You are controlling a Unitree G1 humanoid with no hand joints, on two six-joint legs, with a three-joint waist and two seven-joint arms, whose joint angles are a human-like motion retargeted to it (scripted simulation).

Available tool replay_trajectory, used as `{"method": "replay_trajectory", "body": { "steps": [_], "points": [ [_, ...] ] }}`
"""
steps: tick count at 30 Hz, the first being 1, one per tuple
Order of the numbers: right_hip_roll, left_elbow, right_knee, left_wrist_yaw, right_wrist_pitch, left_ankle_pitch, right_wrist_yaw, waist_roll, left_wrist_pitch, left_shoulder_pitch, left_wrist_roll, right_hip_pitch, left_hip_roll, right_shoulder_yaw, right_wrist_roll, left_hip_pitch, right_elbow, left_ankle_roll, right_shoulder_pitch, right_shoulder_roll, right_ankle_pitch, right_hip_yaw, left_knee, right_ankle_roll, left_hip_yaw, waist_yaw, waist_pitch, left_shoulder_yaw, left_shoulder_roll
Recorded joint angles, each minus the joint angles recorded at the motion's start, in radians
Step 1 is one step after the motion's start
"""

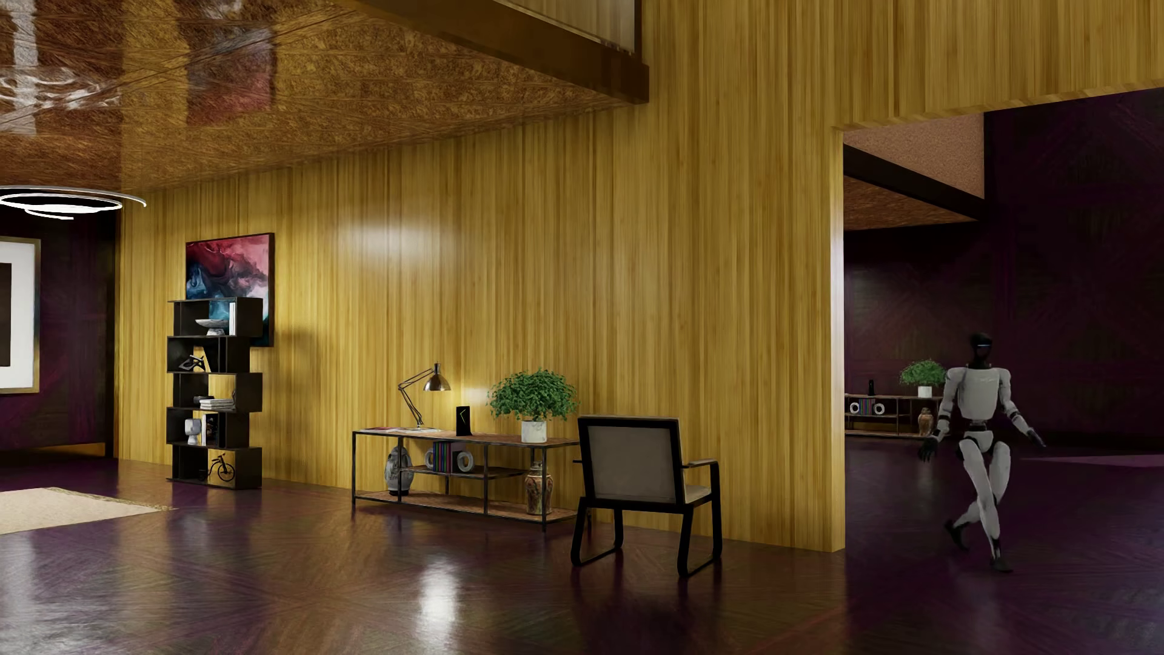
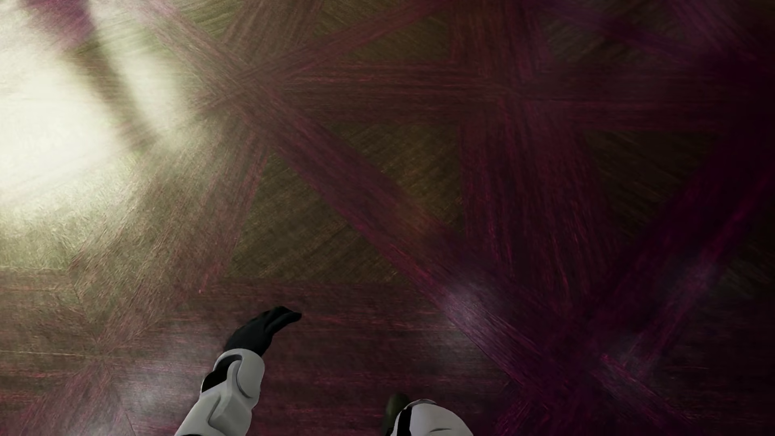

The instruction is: Approach the dark shelves

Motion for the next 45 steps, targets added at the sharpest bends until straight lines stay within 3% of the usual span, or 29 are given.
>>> {"method": "replay_trajectory", "body": {
  "steps": [2, 4, 6, 7, 9, 10, 13, 15, 16, 17, 18, 19, 20, 21, 22, 23, 24, 27, 28, 29, 30, 32, 34, 37, 38, 41, 42, 43, 45],
  "points": [
    [0.062, 0.077, 0.045, -0.056, -0.011, 0.188, -0.010, 0.040, 0.052, 0.106, 0.012, 0.079, 0.122, -0.010, 0.109, -0.175, -0.004, -0.040, -0.124, 0.014, -0.100, 0.004, 0.409, -0.006, -0.007, 0.008, 0.009, 0.015, 0.002],
    [0.135, 0.173, 0.003, -0.115, -0.058, 0.097, 0.011, 0.071, 0.113, 0.221, 0.024, 0.205, 0.181, 0.120, 0.029, -0.371, 0.085, 0.014, -0.268, -0.011, -0.165, 0.041, 0.652, 0.005, -0.056, 0.038, 0.012, 0.045, 0.004],
    [0.197, 0.236, -0.079, -0.145, -0.174, 0.104, 0.020, 0.087, 0.157, 0.328, 0.038, 0.346, 0.223, 0.311, -0.100, -0.555, 0.104, 0.047, -0.400, -0.033, -0.200, 0.101, 0.711, 0.019, -0.101, 0.080, 0.009, 0.096, 0.000],
    [0.219, 0.235, -0.116, -0.150, -0.244, 0.096, 0.022, 0.091, 0.170, 0.391, 0.032, 0.411, 0.223, 0.384, -0.129, -0.633, 0.080, 0.043, -0.458, -0.032, -0.221, 0.139, 0.669, 0.025, -0.117, 0.101, 0.005, 0.130, -0.004],
    [0.249, 0.199, -0.181, -0.148, -0.315, 0.092, 0.000, 0.098, 0.149, 0.524, -0.004, 0.531, 0.231, 0.452, -0.092, -0.745, -0.025, 0.056, -0.543, -0.004, -0.266, 0.210, 0.451, 0.038, -0.106, 0.136, -0.004, 0.194, -0.022],
    [0.260, 0.182, -0.209, -0.136, -0.322, 0.109, -0.005, 0.102, 0.142, 0.585, -0.018, 0.586, 0.230, 0.460, -0.035, -0.776, -0.097, 0.040, -0.566, 0.018, -0.290, 0.236, 0.272, 0.047, -0.092, 0.148, -0.009, 0.221, -0.029],
    [0.276, 0.150, -0.264, -0.138, -0.318, 0.134, -0.005, 0.108, 0.155, 0.698, -0.032, 0.715, 0.117, 0.446, 0.264, -0.751, -0.339, -0.045, -0.586, 0.088, -0.365, 0.286, -0.477, 0.066, -0.175, 0.165, -0.019, 0.282, -0.063],
    [0.268, 0.160, -0.235, -0.172, -0.269, 0.107, -0.001, 0.109, 0.167, 0.707, -0.007, 0.786, 0.063, 0.417, 0.501, -0.772, -0.470, -0.128, -0.576, 0.110, -0.394, 0.264, -0.547, 0.063, -0.119, 0.161, -0.012, 0.295, -0.068],
    [0.257, 0.162, -0.208, -0.178, -0.252, 0.132, -0.003, 0.106, 0.168, 0.693, 0.017, 0.821, 0.039, 0.409, 0.572, -0.792, -0.513, -0.089, -0.569, 0.094, -0.395, 0.241, -0.438, 0.067, -0.097, 0.164, -0.009, 0.295, -0.059],
    [0.246, 0.148, -0.170, -0.165, -0.233, 0.116, -0.004, 0.099, 0.167, 0.681, 0.026, 0.857, 0.015, 0.414, 0.589, -0.799, -0.529, -0.059, -0.562, 0.072, -0.358, 0.227, -0.329, 0.081, -0.106, 0.172, -0.010, 0.313, -0.061],
    [0.223, 0.120, -0.110, -0.140, -0.213, 0.185, -0.008, 0.090, 0.162, 0.675, 0.012, 0.875, 0.001, 0.434, 0.531, -0.786, -0.526, -0.008, -0.560, 0.038, -0.304, 0.222, -0.266, 0.107, -0.113, 0.182, -0.014, 0.348, -0.081],
    [0.189, 0.081, -0.007, -0.102, -0.191, 0.203, 0.008, 0.076, 0.157, 0.673, -0.019, 0.863, 0.006, 0.493, 0.324, -0.775, -0.494, 0.067, -0.562, -0.030, -0.206, 0.215, -0.195, 0.115, -0.081, 0.190, -0.015, 0.388, -0.116],
    [0.153, 0.055, 0.163, -0.061, -0.182, 0.132, 0.023, 0.059, 0.147, 0.659, -0.064, 0.814, 0.012, 0.546, 0.070, -0.776, -0.455, 0.085, -0.556, -0.080, -0.114, 0.203, -0.103, 0.145, -0.054, 0.196, -0.012, 0.421, -0.146],
    [0.087, 0.055, 0.378, -0.036, -0.175, 0.062, 0.073, 0.040, 0.152, 0.627, -0.097, 0.731, 0.013, 0.600, -0.221, -0.759, -0.398, 0.081, -0.539, -0.127, -0.024, 0.177, -0.046, 0.261, -0.030, 0.198, -0.008, 0.436, -0.166],
    [0.027, 0.079, 0.576, -0.029, -0.191, 0.003, 0.124, 0.018, 0.174, 0.578, -0.090, 0.629, 0.011, 0.636, -0.452, -0.726, -0.341, 0.076, -0.513, -0.140, 0.067, 0.180, -0.019, 0.277, -0.008, 0.193, -0.004, 0.419, -0.166],
    [-0.032, 0.117, 0.725, -0.040, -0.213, -0.040, 0.150, -0.004, 0.204, 0.514, -0.060, 0.522, 0.003, 0.621, -0.551, -0.681, -0.290, 0.067, -0.465, -0.114, 0.038, 0.182, -0.017, 0.228, 0.005, 0.184, -0.001, 0.386, -0.149],
    [-0.069, 0.156, 0.824, -0.069, -0.206, -0.071, 0.168, -0.023, 0.231, 0.441, -0.023, 0.414, -0.004, 0.553, -0.526, -0.632, -0.238, 0.057, -0.401, -0.062, -0.030, 0.188, -0.031, 0.219, 0.007, 0.169, 0.001, 0.346, -0.127],
    [-0.143, 0.179, 0.821, -0.131, -0.077, -0.126, 0.164, -0.055, 0.188, 0.223, 0.044, 0.136, -0.037, 0.246, -0.129, -0.473, -0.028, 0.027, -0.218, 0.073, -0.065, 0.168, -0.135, 0.172, -0.024, 0.104, 0.003, 0.208, -0.088],
    [-0.169, 0.168, 0.730, -0.123, -0.019, -0.146, 0.169, -0.060, 0.154, 0.151, 0.055, 0.066, -0.048, 0.187, -0.049, -0.426, 0.044, 0.018, -0.161, 0.082, -0.085, 0.144, -0.170, 0.156, -0.040, 0.084, 0.002, 0.160, -0.079],
    [-0.197, 0.146, 0.594, -0.111, 0.015, -0.167, 0.181, -0.063, 0.122, 0.081, 0.058, 0.012, -0.057, 0.191, -0.046, -0.383, 0.111, 0.008, -0.094, 0.069, -0.089, 0.108, -0.200, 0.144, -0.056, 0.068, 0.002, 0.113, -0.069],
    [-0.227, 0.117, 0.412, -0.077, 0.026, -0.187, 0.192, -0.066, 0.084, 0.016, 0.049, -0.016, -0.067, 0.247, -0.104, -0.343, 0.161, -0.001, -0.018, 0.046, -0.088, 0.050, -0.227, 0.133, -0.068, 0.057, 0.002, 0.075, -0.061],
    [-0.203, 0.058, -0.078, 0.032, -0.045, -0.224, 0.215, -0.072, 0.020, -0.083, 0.014, -0.010, -0.085, 0.381, -0.246, -0.250, 0.197, -0.023, 0.138, 0.011, -0.034, -0.042, -0.299, 0.182, -0.077, 0.045, 0.002, 0.027, -0.040],
    [-0.108, -0.010, -0.381, 0.090, -0.135, -0.255, 0.265, -0.068, -0.006, -0.113, -0.036, -0.041, -0.092, 0.373, -0.273, -0.138, 0.197, -0.052, 0.251, 0.014, -0.097, 0.078, -0.368, 0.248, -0.055, 0.035, 0.005, 0.024, -0.025],
    [-0.092, -0.082, -0.209, 0.094, -0.169, -0.228, 0.412, -0.050, 0.003, -0.033, -0.134, -0.044, -0.071, 0.279, -0.265, 0.006, 0.181, -0.087, 0.283, 0.032, -0.004, -0.027, -0.338, 0.078, 0.023, 0.030, 0.010, 0.073, -0.016],
    [-0.088, -0.068, -0.130, 0.081, -0.164, -0.168, 0.386, -0.033, 0.009, 0.003, -0.125, -0.028, -0.044, 0.255, -0.287, 0.025, 0.151, -0.074, 0.276, 0.050, 0.045, -0.039, -0.267, 0.001, 0.028, 0.021, 0.014, 0.061, -0.008],
    [0.007, 0.093, 0.020, -0.050, -0.057, 0.154, 0.170, 0.036, 0.114, 0.099, -0.033, 0.043, 0.127, 0.145, -0.259, -0.121, 0.076, -0.037, 0.175, 0.159, -0.077, -0.035, 0.254, -0.043, 0.037, 0.012, 0.030, 0.031, 0.018],
    [0.057, 0.161, 0.016, -0.119, -0.009, 0.189, 0.083, 0.057, 0.160, 0.128, -0.003, 0.090, 0.163, 0.115, -0.220, -0.214, 0.069, -0.007, 0.099, 0.190, -0.113, -0.017, 0.423, -0.039, 0.007, 0.021, 0.035, 0.026, 0.019],
    [0.108, 0.214, -0.008, -0.172, 0.015, 0.130, 0.022, 0.073, 0.189, 0.161, 0.016, 0.144, 0.185, 0.108, -0.185, -0.320, 0.074, 0.017, 0.009, 0.212, -0.139, 0.008, 0.558, -0.034, -0.031, 0.033, 0.039, 0.031, 0.021],
    [0.197, 0.253, -0.094, -0.230, -0.007, 0.104, -0.022, 0.090, 0.193, 0.258, 0.031, 0.268, 0.204, 0.158, -0.139, -0.521, 0.091, 0.030, -0.180, 0.226, -0.164, 0.083, 0.696, -0.025, -0.104, 0.063, 0.041, 0.063, 0.018]
  ]
}}
